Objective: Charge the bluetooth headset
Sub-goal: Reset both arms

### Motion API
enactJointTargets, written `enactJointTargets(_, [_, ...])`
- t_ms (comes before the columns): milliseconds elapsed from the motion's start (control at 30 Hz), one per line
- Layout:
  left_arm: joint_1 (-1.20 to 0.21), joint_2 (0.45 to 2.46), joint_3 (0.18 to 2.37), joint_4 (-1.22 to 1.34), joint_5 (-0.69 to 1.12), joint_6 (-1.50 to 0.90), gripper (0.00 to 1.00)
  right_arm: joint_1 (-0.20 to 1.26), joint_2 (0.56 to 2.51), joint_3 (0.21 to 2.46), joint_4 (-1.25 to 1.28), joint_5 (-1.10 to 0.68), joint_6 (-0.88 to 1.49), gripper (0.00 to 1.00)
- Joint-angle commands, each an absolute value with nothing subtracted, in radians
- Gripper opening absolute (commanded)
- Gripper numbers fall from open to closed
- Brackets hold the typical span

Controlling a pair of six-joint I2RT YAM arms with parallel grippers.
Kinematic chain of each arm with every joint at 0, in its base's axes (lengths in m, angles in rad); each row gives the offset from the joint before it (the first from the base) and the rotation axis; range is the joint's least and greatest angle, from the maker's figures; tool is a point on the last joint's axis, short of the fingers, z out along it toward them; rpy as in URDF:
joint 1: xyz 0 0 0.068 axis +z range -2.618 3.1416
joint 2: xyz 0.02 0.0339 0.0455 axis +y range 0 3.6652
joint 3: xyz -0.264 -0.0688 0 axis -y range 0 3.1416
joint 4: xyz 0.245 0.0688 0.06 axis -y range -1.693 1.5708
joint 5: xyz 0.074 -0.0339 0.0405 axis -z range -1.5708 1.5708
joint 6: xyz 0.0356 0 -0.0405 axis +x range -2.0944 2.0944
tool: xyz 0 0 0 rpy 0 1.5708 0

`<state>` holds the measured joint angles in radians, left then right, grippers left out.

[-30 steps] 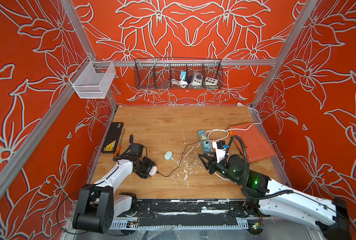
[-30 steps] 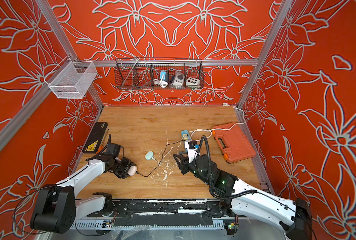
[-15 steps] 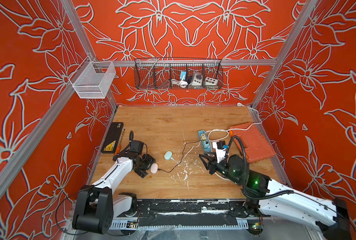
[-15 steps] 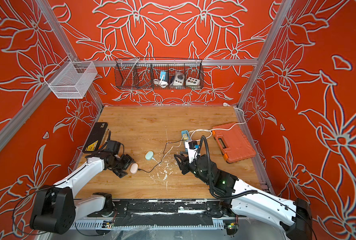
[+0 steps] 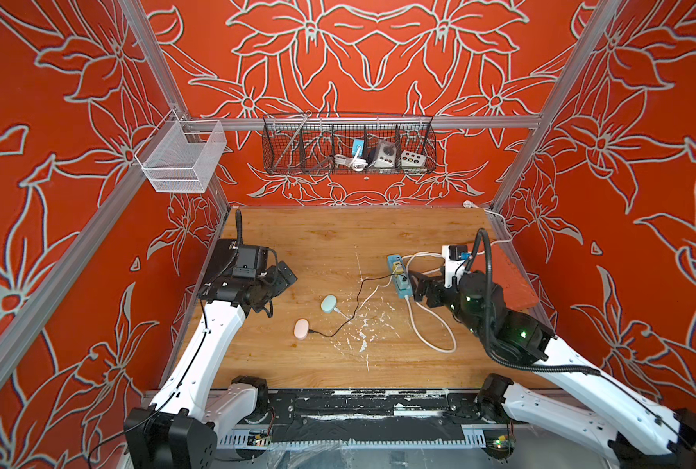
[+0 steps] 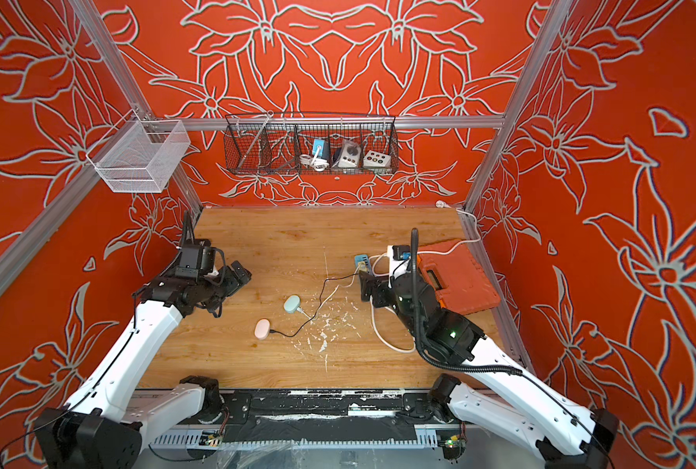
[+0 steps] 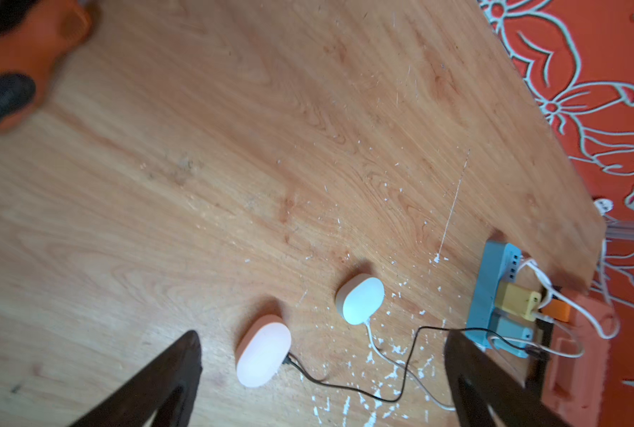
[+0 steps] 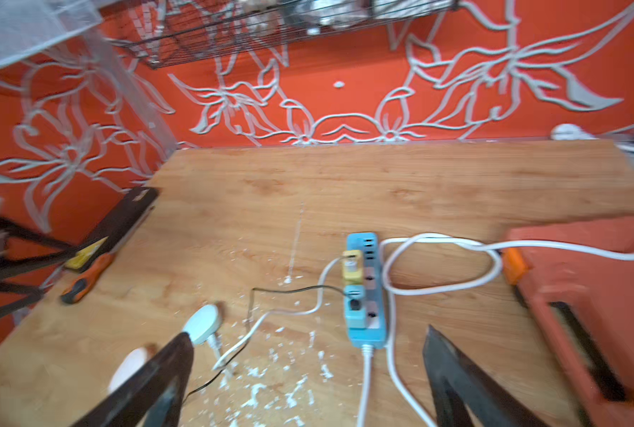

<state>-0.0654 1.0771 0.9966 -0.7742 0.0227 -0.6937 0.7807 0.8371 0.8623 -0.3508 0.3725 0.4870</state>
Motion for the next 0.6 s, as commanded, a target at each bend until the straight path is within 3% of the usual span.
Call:
enactJointTargets(0, [-0.063,1.107,1.032,-0.755,-0.087,-0.536,0.99,0.674,0.916,0.925,-0.510,0.533,0.469,0.98])
enactJointTargets(233, [-0.064,1.103,0.862,-0.407,-0.153,-0.336,0.99,0.469,1.103,0.902,-0.414,0.778,0.387,0.98])
enactJointTargets(367, [-0.061,1.093,0.705,-0.171,-0.311,-0.229,0.99,0.388,1.129,0.715,-0.103,0.795,0.219,0.98])
enactJointTargets(567, [-0.020,1.248,0.653,-0.017,-0.383,-0.198,0.95,0.275,1.253,0.617,0.037,0.755,0.194,0.98])
